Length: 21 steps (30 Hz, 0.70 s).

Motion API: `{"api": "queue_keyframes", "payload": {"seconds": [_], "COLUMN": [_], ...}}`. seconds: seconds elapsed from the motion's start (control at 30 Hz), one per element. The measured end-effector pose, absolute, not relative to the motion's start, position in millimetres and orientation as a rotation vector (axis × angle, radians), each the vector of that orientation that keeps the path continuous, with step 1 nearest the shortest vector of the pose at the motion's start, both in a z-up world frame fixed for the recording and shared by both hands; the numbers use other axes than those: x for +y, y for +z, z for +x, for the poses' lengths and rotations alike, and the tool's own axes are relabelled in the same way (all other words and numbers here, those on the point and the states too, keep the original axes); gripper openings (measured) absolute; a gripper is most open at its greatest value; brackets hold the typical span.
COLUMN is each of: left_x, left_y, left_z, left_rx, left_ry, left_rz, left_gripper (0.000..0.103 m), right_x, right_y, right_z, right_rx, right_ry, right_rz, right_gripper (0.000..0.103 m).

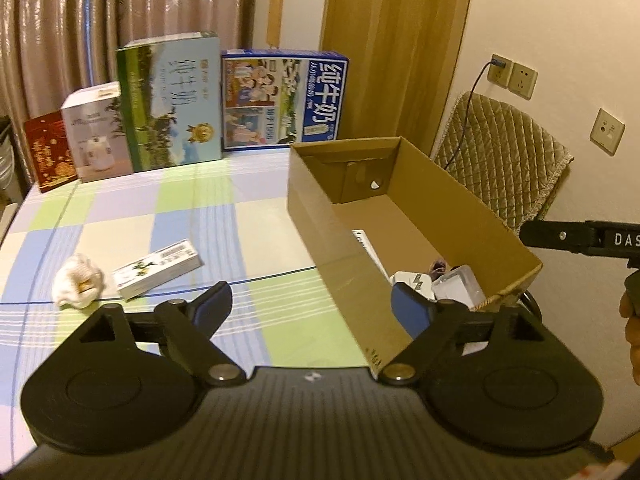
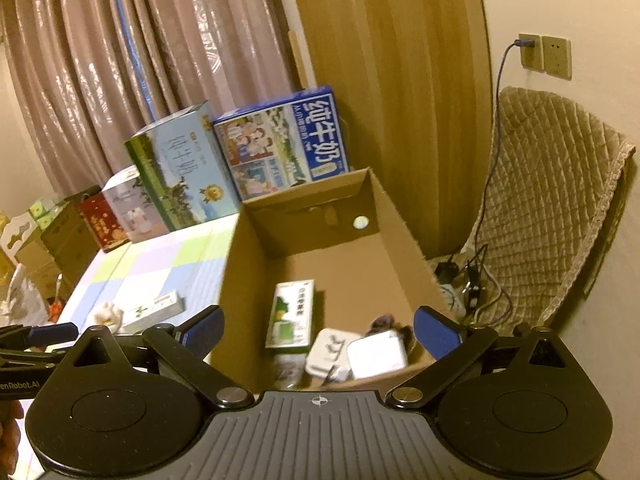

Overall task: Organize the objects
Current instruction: 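Move both open tools back over the towel and medicine box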

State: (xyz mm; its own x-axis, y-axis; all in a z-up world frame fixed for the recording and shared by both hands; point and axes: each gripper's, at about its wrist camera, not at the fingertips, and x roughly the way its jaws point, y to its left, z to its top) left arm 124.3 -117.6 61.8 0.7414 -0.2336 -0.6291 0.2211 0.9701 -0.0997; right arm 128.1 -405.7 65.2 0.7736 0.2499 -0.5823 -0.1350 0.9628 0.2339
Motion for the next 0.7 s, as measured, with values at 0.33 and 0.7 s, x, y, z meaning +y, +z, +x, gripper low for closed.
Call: {"api": "queue_keyframes", "payload": {"seconds": [0.33,0.7], "left_x": [-59,22], "left_y": [81,91], "left_z": [73,39], "left_rx": [0.662,0.65], "left_ry": [-0.183,-0.047], "left_rz": [-0.035,-0.061], "left_gripper": [0.102,0.102], "right_x": [-360,-291], "right_y": [86,92], "right_z": [92,74], "right_rx": [0.638,0.646], "right_ry": [0.283,0.396], "right_rz": [0.19,0.136], "right_gripper": [0.101,0.101]}}
